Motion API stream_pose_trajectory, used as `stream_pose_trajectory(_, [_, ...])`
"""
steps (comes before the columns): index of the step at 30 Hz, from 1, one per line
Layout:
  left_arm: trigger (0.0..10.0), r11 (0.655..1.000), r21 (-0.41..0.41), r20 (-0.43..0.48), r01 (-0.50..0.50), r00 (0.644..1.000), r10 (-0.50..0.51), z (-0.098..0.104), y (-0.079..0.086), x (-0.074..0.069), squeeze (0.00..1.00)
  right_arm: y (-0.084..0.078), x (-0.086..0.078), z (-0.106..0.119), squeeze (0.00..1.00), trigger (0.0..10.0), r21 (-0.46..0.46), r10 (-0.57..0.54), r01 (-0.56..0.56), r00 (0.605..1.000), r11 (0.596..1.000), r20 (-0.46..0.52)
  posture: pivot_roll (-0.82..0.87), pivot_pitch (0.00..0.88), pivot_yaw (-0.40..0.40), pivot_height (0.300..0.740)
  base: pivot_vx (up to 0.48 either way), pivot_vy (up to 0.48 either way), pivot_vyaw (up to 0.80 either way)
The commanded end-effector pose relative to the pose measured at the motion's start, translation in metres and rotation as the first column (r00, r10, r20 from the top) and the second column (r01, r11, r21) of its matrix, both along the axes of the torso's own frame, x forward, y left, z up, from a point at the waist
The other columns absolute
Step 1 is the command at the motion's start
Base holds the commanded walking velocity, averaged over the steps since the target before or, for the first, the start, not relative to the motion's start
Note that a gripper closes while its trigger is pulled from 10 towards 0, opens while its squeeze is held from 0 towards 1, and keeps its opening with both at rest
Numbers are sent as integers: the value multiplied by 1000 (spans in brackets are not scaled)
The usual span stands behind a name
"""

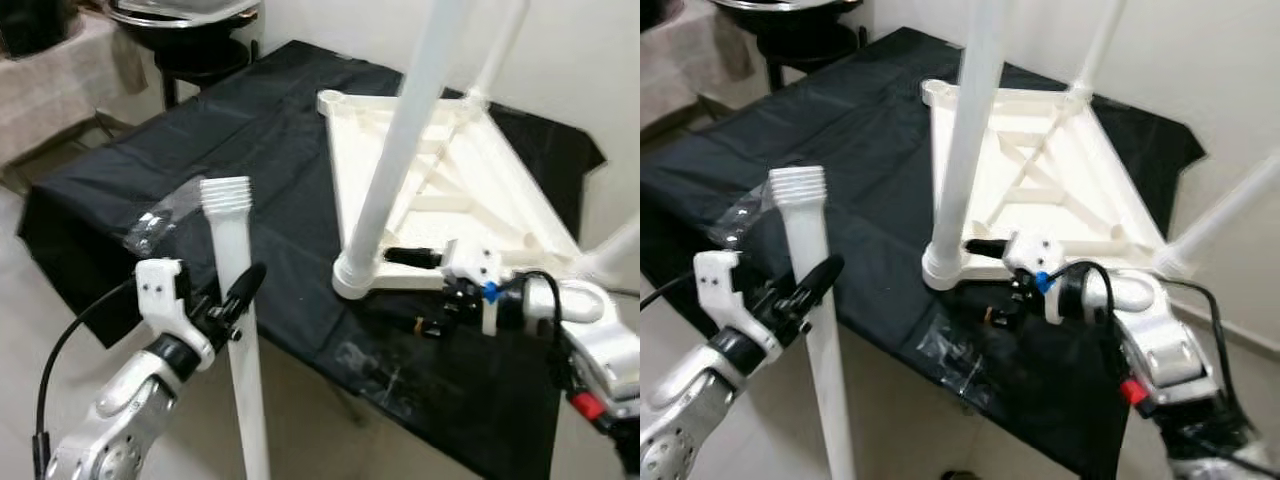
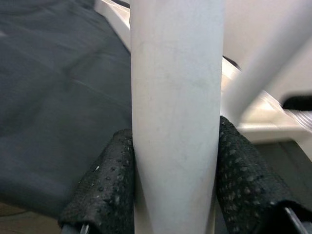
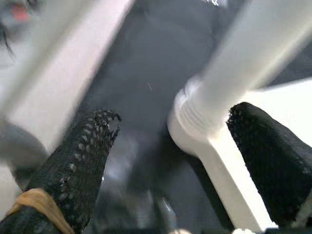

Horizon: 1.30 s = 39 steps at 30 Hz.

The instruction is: Building children table

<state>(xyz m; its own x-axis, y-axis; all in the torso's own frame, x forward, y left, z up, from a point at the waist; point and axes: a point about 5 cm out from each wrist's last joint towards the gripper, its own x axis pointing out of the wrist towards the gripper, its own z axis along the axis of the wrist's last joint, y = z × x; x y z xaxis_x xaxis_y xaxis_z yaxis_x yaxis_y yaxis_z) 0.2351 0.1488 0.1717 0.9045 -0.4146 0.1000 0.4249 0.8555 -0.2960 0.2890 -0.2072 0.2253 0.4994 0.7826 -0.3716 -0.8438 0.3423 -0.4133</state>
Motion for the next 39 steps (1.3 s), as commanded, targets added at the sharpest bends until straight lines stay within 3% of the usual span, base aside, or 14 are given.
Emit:
stream_pose_trajectory(1, [10000, 999, 28, -11, 28, 1000, -28, -5, -3, -3, 0, -6, 2, -3, 0, 10000, -68, 2, -2, 1000, 998, -7, -22, 202, -40, 740, 0, 0, 0])
stream_pose_trajectory(4, [10000, 999, 46, -25, 26, 999, -25, -10, -4, -6, 0, -15, 19, -19, 0, 10000, -236, -24, 17, 999, 972, -30, -8, 226, -37, 740, 0, 0, 0])
stream_pose_trajectory(8, [10000, 999, 47, -25, 23, 999, -21, -10, -4, -7, 0, -16, 23, -22, 0, 10000, -261, -32, 23, 999, 965, -31, -1, 232, -38, 740, 0, 0, 0])
stream_pose_trajectory(10, [10000, 998, 57, -32, 10, 999, -8, -11, -1, -9, 0, -21, 40, -23, 0, 10000, -301, -89, 94, 996, 949, 32, 12, 244, -32, 740, 0, 0, 0])
stream_pose_trajectory(12, [10000, 998, 62, -35, 6, 999, -3, -12, 1, -10, 0, -21, 46, -20, 0, 10000, -294, -98, 110, 994, 950, 56, 10, 247, -25, 740, 0, 0, 0])
stream_pose_trajectory(13, [10000, 998, 70, -38, 8, 999, -5, -12, 2, -12, 0, -12, 53, -17, 0, 10000, -251, -72, 85, 996, 964, 60, 9, 251, -24, 740, 0, 0, 0])
stream_pose_trajectory(19, [10000, 997, 76, -35, 25, 999, -22, -13, 0, -13, 0, 20, 60, -10, 0, 10000, -161, 81, -77, 997, 984, 18, 13, 250, -21, 740, 0, 0, 0])
stream_pose_trajectory(21, [10000, 997, 76, -34, 25, 999, -23, -13, -1, -13, 0, 22, 61, -9, 0, 10000, -157, 94, -91, 995, 983, 14, 13, 250, -21, 740, 0, 0, 0])
stream_pose_trajectory(23, [10000, 996, 78, -33, 32, 999, -30, -13, -2, -13, 0, 27, 63, -9, 0, 10000, -184, 125, -123, 992, 975, 1, 14, 251, -23, 740, 0, 0, 0])
stream_pose_trajectory(24, [10000, 996, 80, -33, 41, 999, -38, -13, -3, -13, 0, 30, 68, -9, 0, 10000, -248, 146, -141, 989, 959, 1, 12, 253, -23, 740, 0, 0, 0])
stream_pose_trajectory(28, [10000, 995, 83, -32, 54, 998, -51, -13, -5, -15, 0, 32, 78, -1, 0, 10000, -357, 168, -148, 985, 922, 25, 17, 251, -28, 740, 0, 0, 0])
stream_pose_trajectory(34, [10000, 995, 78, -28, 58, 998, -56, -12, -6, -17, 0, 28, 89, 24, 0, 10000, -417, 161, -121, 985, 901, 63, 19, 254, -38, 740, 0, 0, 0])
stream_pose_trajectory(39, [10000, 995, 79, -28, 53, 998, -51, -12, -6, -18, 0, 20, 86, 30, 0, 10000, -438, 177, -184, 983, 880, -56, 13, 262, -38, 740, 0, 0, 0])
